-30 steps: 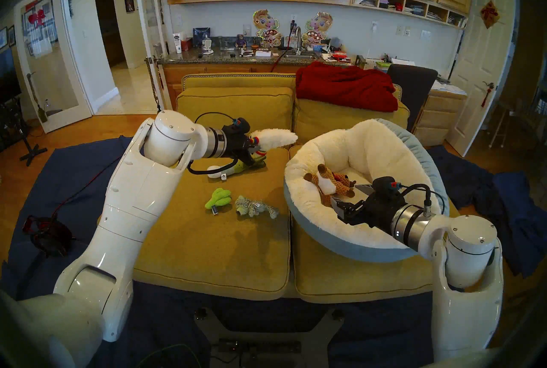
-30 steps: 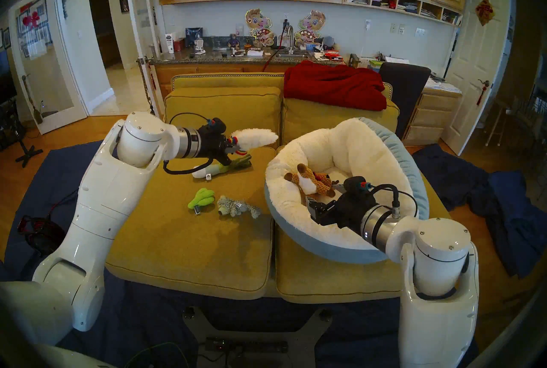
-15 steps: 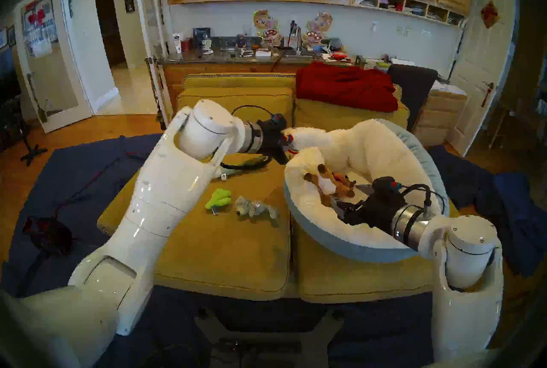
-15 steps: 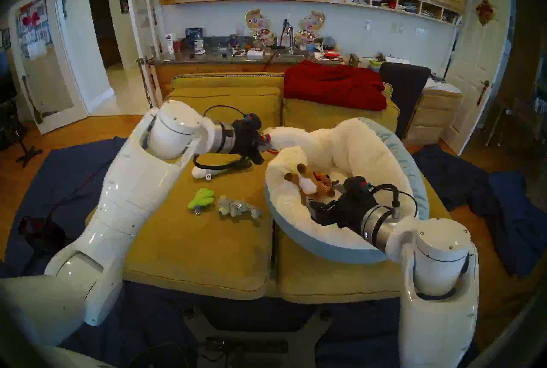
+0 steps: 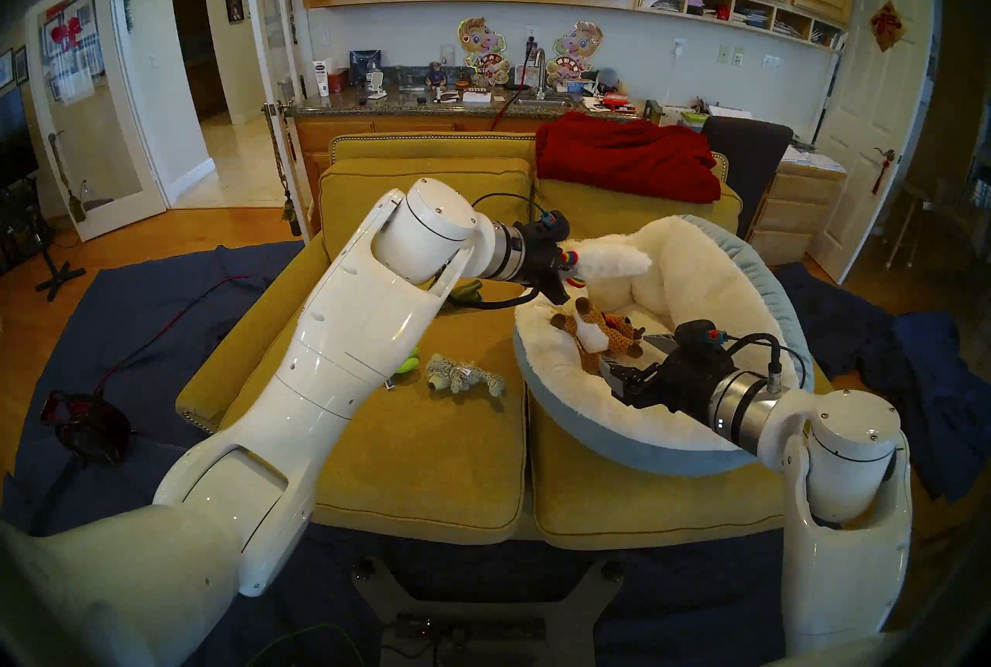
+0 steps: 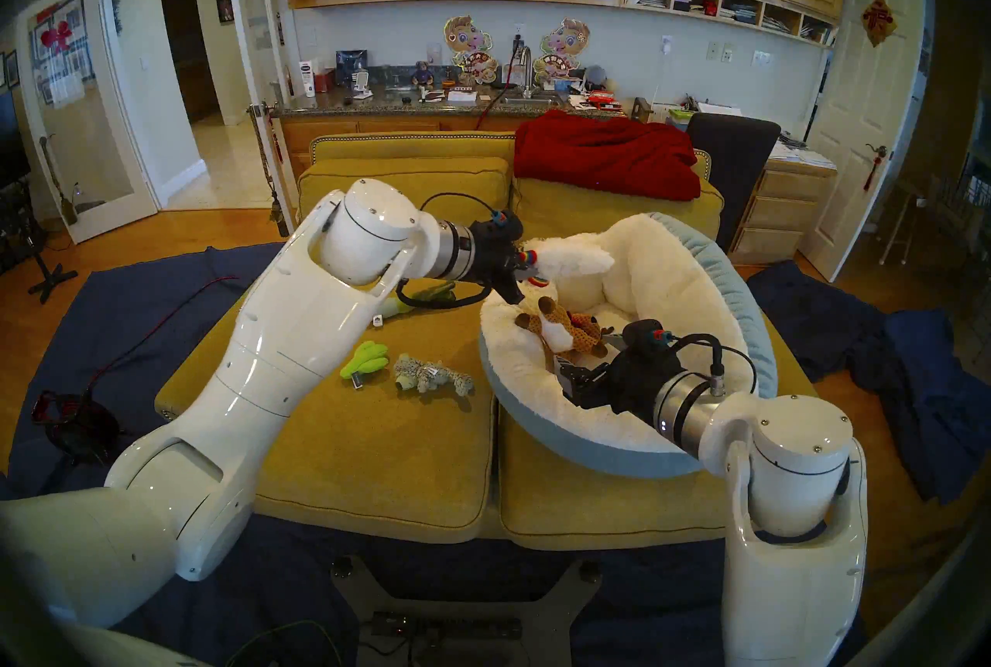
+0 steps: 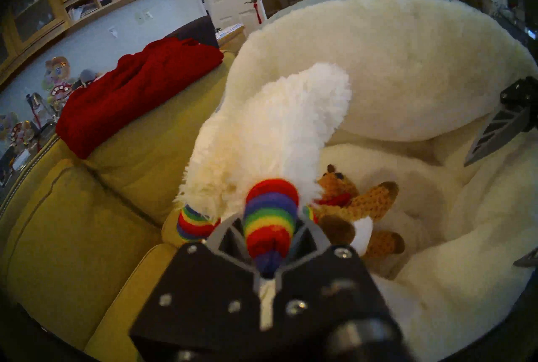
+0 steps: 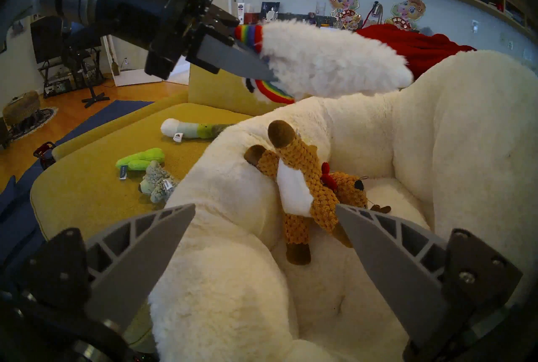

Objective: Put toys into dog bed

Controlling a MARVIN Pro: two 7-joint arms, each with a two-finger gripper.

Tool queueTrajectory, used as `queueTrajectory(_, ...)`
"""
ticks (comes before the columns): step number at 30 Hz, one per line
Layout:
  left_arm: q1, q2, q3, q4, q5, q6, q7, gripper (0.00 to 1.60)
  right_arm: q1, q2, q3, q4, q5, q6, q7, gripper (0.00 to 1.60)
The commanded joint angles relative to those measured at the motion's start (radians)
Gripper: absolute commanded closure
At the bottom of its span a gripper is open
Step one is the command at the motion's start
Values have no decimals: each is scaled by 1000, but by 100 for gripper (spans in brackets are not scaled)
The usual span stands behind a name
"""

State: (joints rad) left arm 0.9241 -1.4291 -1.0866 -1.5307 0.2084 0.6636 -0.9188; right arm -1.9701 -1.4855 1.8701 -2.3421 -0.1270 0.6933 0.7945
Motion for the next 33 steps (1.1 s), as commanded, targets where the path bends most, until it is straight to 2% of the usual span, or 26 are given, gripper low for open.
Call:
queueTrajectory(1,-62,-36,-45,-15,-60,-34,-46,160,12,1,-2,-30,1,-4,-1,0)
queueTrajectory(4,-54,-33,-58,-15,-67,-39,-47,160,12,1,-2,-31,1,-4,-1,0)
queueTrajectory(6,-48,-32,-69,-16,-71,-37,-48,89,12,1,-2,-31,1,-3,-1,0)
queueTrajectory(7,-45,-31,-74,-18,-72,-35,-47,0,12,1,-3,-31,1,-3,-1,0)
queueTrajectory(12,-28,-19,-93,-27,-73,-34,-41,0,12,1,-3,-32,1,-3,-1,0)
queueTrajectory(17,29,30,-130,-95,-83,-31,-56,0,12,1,-3,-31,1,-3,-1,0)
queueTrajectory(22,89,105,-171,-163,-83,-6,-81,0,12,1,-2,-30,1,-4,-1,0)
queueTrajectory(23,117,141,-186,-194,-78,14,-92,0,12,1,-2,-29,1,-4,-1,0)
queueTrajectory(25,137,159,-195,-217,-73,21,-93,0,12,1,-2,-29,1,-4,-1,0)
queueTrajectory(26,149,159,-211,-209,-54,22,-109,0,12,1,-2,-29,1,-4,0,0)
queueTrajectory(27,190,192,-225,-243,-35,28,-116,0,12,1,-2,-28,2,-4,0,0)
queueTrajectory(29,227,218,-245,-266,-17,28,-131,0,12,1,-2,-28,2,-4,0,0)
queueTrajectory(31,242,238,-251,-278,-14,27,-137,0,12,1,-2,-29,2,-4,0,0)
queueTrajectory(33,274,269,-284,-289,24,14,-172,0,12,1,-2,-28,2,-4,0,0)
